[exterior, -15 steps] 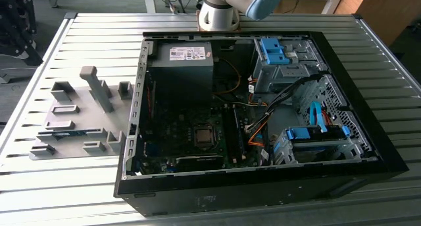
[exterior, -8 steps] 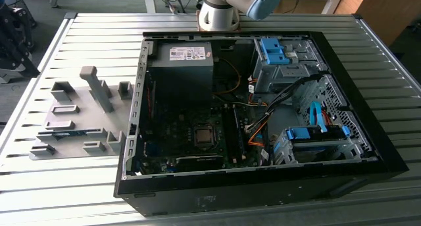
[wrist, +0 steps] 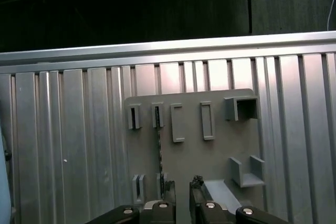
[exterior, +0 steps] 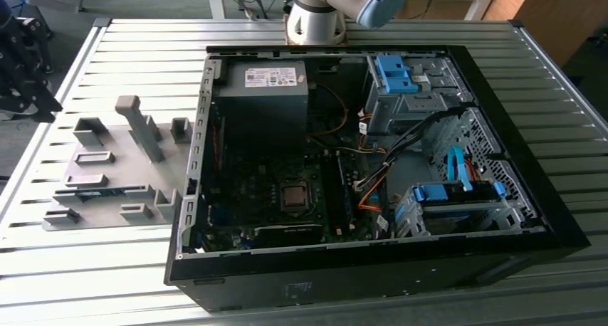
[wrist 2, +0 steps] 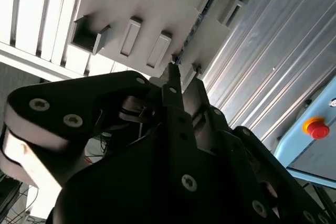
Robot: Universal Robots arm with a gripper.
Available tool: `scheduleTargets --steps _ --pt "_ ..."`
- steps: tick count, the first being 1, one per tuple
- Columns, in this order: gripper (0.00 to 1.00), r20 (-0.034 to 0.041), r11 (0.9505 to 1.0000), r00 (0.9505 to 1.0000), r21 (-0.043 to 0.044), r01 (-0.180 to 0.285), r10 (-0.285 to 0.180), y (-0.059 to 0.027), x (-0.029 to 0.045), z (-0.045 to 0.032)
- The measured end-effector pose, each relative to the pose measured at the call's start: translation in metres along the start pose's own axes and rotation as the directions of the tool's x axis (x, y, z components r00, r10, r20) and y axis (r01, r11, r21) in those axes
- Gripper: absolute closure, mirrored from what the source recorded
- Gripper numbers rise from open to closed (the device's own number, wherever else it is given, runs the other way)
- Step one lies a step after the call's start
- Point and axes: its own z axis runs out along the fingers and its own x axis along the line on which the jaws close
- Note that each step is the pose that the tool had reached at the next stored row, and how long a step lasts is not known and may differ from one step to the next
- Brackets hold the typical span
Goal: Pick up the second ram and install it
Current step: 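Pick up the second ram and move it above second insertion slot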
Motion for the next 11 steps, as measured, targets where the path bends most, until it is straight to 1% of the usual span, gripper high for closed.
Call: scheduleTargets --steps 1,2,4,7,11 --pt "0.71 0.0 1.0 1.0 0.0 0.001 -0.001 0.0 0.0005 0.0015" --pt "0.71 0.0 1.0 1.0 0.0 0.002 -0.002 0.0 0.001 0.0031" --pt "0.58 0.0003 1.0 1.0 0.0002 0.002 -0.002 0.0003 0.0023 0.0065" --pt "0.58 0.0039 1.0 1.0 -0.0002 0.003 -0.003 0.0009 0.0038 0.0116" --pt "0.58 0.0045 1.0 1.0 -0.0002 0.002 -0.002 0.0009 0.0049 0.0188"
